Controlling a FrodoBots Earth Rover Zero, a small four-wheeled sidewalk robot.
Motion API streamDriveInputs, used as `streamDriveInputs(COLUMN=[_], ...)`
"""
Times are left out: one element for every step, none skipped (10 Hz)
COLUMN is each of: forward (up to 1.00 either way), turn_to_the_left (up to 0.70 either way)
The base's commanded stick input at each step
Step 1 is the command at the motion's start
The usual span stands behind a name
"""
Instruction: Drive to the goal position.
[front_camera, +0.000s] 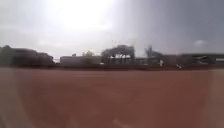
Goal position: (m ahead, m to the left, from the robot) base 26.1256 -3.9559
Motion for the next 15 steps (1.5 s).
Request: streamDriveInputs(forward=[0.70, 0.70, 0.70, 0.70, 0.70, 0.70, 0.70, 0.70, 0.70, 0.70, 0.70, 0.70, 0.70, 0.70, 0.70], turn_to_the_left=[0.00, 0.00, 0.00, 0.00, 0.00, 0.00, 0.00, 0.00, 0.00, 0.00, 0.00, 0.00, 0.00, 0.00, 0.00])
